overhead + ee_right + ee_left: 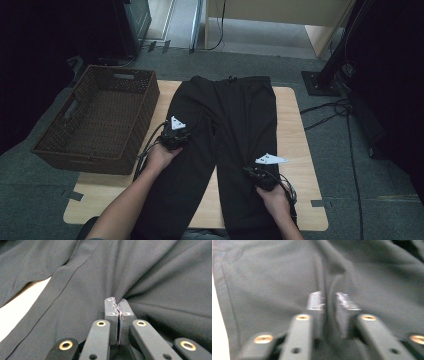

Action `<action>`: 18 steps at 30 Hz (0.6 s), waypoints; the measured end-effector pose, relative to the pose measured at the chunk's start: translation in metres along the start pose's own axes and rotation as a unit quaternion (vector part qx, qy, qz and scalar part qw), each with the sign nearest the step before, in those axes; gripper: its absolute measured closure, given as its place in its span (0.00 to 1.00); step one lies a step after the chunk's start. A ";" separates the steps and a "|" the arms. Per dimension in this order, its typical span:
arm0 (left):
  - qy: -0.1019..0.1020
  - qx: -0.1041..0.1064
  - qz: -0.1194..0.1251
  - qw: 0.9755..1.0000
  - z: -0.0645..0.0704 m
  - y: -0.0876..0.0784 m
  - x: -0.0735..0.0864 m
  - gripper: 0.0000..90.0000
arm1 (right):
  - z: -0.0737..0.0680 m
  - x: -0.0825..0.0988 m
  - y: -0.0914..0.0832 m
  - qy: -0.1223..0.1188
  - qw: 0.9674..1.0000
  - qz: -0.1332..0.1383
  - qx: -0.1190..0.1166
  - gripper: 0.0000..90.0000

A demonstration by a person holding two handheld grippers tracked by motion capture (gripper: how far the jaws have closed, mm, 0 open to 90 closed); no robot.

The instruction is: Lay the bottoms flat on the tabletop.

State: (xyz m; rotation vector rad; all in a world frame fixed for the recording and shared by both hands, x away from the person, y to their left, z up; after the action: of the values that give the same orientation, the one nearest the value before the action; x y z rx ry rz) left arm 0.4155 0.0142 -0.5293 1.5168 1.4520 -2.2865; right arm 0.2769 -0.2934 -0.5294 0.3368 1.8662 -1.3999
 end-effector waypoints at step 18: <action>-0.043 0.056 -0.027 0.997 0.033 -0.055 0.033 1.00 | 0.015 -0.024 -0.005 -0.001 0.998 0.058 0.017 0.84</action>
State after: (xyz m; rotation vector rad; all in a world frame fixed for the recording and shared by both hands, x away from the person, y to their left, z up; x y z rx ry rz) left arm 0.3484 0.0365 -0.5139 1.4021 1.3822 -2.4701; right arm 0.2961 -0.3031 -0.5100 0.4539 1.7935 -1.3542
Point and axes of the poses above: each handheld gripper's, and its own axes: y roughly forward along the jaws, x roughly out of its underside, z roughly to its right, the point moved 2 cm from there along y, roughly forward along the jaws, and after that the axes turned 7 degrees about x, right-handed, at the moved point
